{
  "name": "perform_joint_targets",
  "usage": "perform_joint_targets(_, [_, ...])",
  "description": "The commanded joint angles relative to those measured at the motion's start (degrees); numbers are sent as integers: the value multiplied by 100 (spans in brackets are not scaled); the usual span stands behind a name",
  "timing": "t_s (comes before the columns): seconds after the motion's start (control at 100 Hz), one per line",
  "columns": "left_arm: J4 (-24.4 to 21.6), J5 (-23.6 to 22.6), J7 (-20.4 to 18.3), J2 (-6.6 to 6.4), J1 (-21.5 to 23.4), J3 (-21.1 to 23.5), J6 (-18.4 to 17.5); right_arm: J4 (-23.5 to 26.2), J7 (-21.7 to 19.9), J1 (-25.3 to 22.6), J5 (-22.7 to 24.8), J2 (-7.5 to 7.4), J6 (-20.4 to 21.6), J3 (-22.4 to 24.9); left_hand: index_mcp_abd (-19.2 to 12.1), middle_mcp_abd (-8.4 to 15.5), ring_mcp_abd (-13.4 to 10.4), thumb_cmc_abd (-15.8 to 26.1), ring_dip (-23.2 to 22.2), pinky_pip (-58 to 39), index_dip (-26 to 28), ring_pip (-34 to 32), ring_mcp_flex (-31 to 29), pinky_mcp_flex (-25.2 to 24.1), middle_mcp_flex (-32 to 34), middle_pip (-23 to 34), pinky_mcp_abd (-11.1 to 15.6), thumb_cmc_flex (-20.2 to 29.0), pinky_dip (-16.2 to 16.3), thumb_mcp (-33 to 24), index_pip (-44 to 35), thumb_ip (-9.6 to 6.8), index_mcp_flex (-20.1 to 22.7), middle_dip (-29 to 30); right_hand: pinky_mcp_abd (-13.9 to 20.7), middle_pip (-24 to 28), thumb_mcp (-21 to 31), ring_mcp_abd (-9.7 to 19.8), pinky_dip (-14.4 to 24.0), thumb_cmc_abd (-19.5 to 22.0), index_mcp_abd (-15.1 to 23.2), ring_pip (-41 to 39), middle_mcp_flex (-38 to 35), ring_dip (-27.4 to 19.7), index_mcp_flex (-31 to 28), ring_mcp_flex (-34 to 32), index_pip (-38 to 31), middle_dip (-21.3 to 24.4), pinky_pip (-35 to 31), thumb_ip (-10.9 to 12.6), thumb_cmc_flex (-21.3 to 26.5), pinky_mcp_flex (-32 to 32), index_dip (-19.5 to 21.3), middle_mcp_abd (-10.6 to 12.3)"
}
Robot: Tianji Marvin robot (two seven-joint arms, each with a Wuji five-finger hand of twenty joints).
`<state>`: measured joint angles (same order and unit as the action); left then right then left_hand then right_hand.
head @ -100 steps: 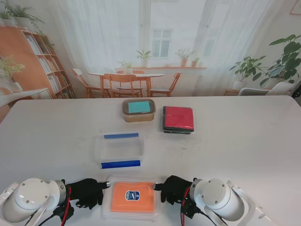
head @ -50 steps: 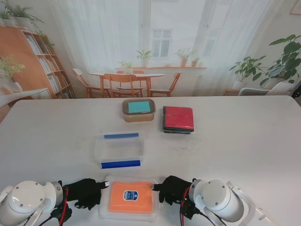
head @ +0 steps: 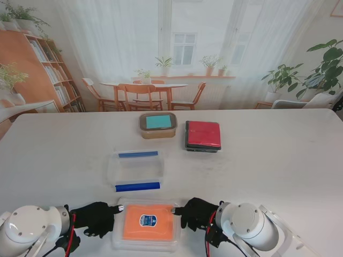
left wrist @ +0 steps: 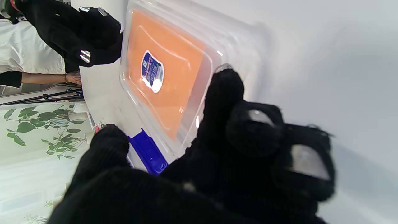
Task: Pair container bodies with their lids
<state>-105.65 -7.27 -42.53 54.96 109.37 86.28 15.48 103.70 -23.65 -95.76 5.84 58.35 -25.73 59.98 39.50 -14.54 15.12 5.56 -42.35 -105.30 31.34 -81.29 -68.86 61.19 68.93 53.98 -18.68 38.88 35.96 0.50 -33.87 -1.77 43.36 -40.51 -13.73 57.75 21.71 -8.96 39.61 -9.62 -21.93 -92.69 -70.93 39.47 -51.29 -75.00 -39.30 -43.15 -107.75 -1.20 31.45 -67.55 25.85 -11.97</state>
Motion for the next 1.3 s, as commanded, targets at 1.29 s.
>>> perform_joint_targets(1.29, [-625, 191, -109, 131, 275, 300, -212, 408, -207, 241, -281, 163, 275, -67, -1734, 443, 459, -41, -16, -1467, -276, -364, -2, 88, -65, 240, 1370, -240, -88, 122, 490, 203, 224, 17, 2021, 306, 57, 514, 1, -128, -189, -541, -171, 2, -183, 5, 170, 1, -1223, 13, -32, -275, -43, -555])
